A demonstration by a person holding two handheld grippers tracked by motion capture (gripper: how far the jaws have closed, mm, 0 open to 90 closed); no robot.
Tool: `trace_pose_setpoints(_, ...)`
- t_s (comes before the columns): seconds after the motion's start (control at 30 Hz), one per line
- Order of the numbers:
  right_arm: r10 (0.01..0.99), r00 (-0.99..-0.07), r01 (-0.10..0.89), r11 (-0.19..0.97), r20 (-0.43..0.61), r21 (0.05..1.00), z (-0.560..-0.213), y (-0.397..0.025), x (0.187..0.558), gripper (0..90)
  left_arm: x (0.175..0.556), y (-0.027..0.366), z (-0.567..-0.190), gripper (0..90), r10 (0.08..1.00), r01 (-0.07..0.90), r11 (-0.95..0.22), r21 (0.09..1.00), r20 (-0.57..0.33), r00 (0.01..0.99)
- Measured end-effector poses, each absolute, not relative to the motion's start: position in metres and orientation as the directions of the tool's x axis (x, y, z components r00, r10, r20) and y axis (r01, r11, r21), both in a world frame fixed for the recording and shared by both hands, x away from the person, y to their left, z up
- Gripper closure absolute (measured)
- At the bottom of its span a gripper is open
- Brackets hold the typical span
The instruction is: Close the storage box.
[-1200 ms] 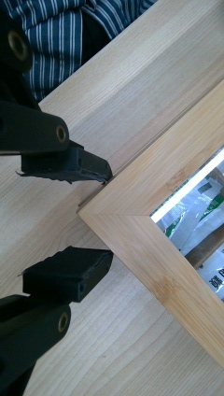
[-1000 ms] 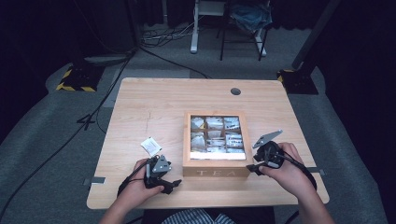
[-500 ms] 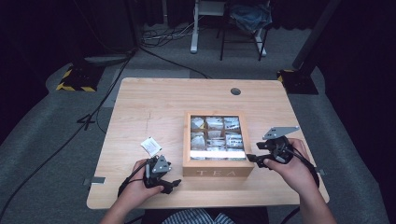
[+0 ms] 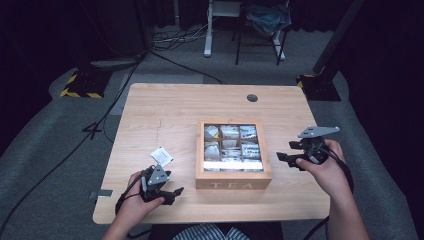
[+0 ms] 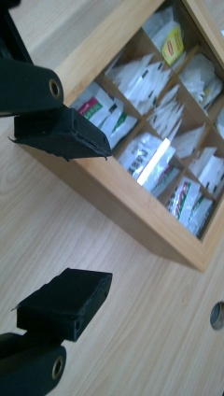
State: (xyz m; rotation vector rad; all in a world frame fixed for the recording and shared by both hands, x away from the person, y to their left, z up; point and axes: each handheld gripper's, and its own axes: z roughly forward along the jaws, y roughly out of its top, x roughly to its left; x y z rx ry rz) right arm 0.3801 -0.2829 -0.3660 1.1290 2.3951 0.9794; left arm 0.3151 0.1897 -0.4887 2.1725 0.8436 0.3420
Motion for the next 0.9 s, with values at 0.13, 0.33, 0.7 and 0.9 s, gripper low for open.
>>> trace_pose_setpoints(0.13,0.807,-0.590,0.571,0.423,-0.006,0.704,-0.371,-0.304,0.386,31.8,0.318,0.199,-0.487,25.3,0.691,0.476,-0.474,0.740,-0.023,0.723)
trace_pose_setpoints(0.33,0.836,-0.548,0.579,0.377,0.003,0.723,-0.387,-0.325,0.397,29.1,0.323,0.213,-0.488,25.4,0.732,0.508,-0.464,0.726,-0.010,0.682)
trace_pose_setpoints(0.7,0.843,-0.538,0.600,0.375,0.010,0.706,-0.416,-0.344,0.412,27.3,0.328,0.236,-0.490,25.7,0.784,0.551,-0.414,0.724,-0.024,0.620)
trace_pose_setpoints(0.9,0.811,-0.581,0.553,0.458,-0.072,0.696,-0.433,-0.344,0.418,27.4,0.330,0.240,-0.492,25.7,0.797,0.564,-0.399,0.723,-0.029,0.603)
